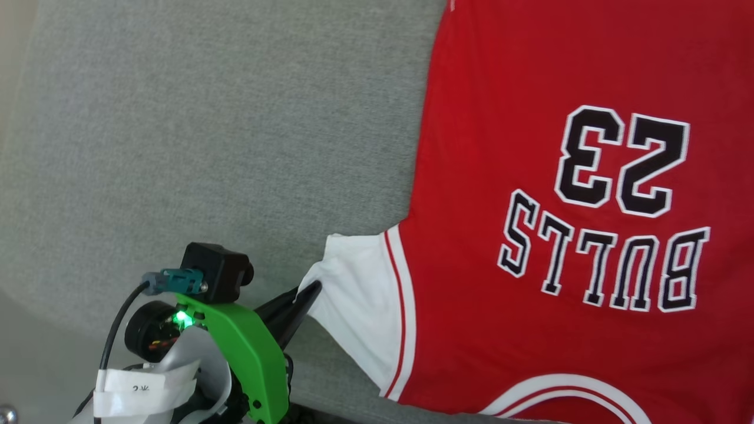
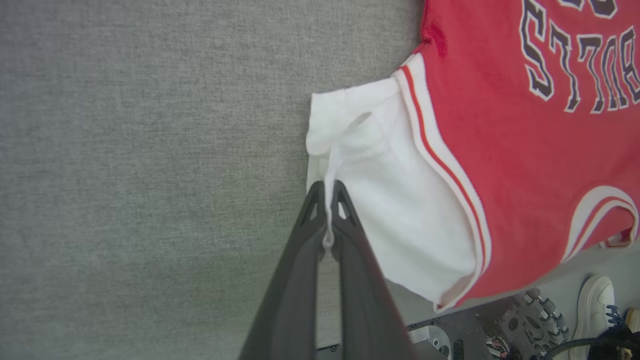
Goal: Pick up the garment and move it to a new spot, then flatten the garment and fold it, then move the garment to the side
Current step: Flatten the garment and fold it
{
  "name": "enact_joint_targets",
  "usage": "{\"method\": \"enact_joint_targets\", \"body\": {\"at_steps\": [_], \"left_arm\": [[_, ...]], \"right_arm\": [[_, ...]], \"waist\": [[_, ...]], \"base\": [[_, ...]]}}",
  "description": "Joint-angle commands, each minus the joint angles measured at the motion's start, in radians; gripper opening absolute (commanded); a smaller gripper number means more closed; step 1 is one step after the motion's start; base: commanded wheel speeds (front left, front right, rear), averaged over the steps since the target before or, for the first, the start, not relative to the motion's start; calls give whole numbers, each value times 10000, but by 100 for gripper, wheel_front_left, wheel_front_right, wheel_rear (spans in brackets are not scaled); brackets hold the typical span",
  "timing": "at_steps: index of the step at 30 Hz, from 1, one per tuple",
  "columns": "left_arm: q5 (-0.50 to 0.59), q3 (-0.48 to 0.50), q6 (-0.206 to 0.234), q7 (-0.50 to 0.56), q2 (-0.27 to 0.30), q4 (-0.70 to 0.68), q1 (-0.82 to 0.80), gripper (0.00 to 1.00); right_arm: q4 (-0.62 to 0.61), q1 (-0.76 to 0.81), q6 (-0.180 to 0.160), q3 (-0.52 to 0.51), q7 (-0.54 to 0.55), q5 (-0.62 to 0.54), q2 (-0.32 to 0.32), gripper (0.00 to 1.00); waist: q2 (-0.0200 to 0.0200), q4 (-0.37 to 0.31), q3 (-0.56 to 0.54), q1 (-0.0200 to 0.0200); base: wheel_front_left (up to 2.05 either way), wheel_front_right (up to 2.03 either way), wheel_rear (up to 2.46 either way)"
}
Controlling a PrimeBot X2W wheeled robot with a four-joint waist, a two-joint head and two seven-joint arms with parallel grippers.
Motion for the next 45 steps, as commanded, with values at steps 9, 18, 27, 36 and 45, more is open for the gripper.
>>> {"method": "enact_joint_targets", "body": {"at_steps": [9,18,27,36,45], "left_arm": [[192,-126,-393,-383,-470,492,-517,0],[270,-92,-530,-721,-651,822,-650,0],[267,-7,-501,-818,-619,967,-669,0],[150,32,-359,-744,-525,932,-494,0],[38,-11,-108,-661,-393,1004,-53,0]], "right_arm": [[1079,-727,-9,278,-99,-583,-330,100],[1238,-146,-9,763,292,-238,-316,0],[1034,307,-9,901,115,-65,-510,0],[1099,1465,-9,1078,-541,-2,-750,0],[1015,3598,-9,551,-1496,647,-589,0]], "waist": [[0,1089,1028,-2],[0,1177,1043,-2],[0,925,551,-2],[0,311,-498,-2],[0,-518,-1829,-2]], "base": [[0,0,0],[0,0,0],[0,0,0],[0,0,0],[0,0,0]]}}
